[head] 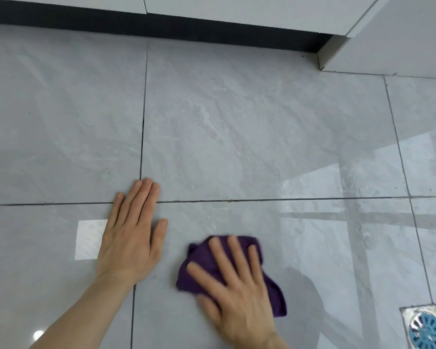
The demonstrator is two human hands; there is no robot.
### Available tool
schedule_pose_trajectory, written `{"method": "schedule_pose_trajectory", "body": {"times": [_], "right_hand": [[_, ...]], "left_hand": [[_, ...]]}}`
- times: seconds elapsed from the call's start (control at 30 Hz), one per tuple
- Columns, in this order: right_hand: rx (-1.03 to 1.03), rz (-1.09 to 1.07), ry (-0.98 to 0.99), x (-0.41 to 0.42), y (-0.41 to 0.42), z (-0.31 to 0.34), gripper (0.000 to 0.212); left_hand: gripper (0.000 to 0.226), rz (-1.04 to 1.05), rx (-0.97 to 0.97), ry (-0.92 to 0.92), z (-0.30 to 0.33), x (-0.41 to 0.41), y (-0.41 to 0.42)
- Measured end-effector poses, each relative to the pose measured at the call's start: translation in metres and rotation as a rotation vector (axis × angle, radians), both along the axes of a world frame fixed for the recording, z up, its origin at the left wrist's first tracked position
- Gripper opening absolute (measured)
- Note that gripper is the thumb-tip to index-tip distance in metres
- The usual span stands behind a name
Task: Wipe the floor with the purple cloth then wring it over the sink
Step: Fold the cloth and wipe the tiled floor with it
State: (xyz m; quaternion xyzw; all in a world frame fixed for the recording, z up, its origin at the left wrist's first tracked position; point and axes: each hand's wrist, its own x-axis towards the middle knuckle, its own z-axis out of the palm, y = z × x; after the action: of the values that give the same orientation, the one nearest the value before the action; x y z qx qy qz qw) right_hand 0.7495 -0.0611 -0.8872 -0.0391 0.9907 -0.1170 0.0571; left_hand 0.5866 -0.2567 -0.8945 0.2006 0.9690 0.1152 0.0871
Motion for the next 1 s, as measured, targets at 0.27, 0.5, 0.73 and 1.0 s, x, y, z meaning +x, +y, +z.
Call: {"method": "schedule_pose_trajectory", "body": {"times": [0.27,0.5,0.73,1.0], "right_hand": [[-0.008,-0.618,0.012,-0.105,0.058,-0.002,0.053],[-0.061,-0.279,-0.069,-0.107,-0.04,0.005,0.053],[-0.068,-0.068,-0.086,-0.01,-0.045,0.002,0.056],[-0.079,-0.141,-0.087,0.038,-0.043,0.009,0.054]], "left_hand": [[0.07,0.006,0.016,-0.008,0.0,-0.002,0.002],[0.07,-0.002,-0.029,0.001,0.003,0.017,-0.021],[0.072,0.0,-0.014,-0.035,0.004,0.015,-0.029],[0.072,-0.015,-0.042,0.022,0.018,0.038,-0.039]]}}
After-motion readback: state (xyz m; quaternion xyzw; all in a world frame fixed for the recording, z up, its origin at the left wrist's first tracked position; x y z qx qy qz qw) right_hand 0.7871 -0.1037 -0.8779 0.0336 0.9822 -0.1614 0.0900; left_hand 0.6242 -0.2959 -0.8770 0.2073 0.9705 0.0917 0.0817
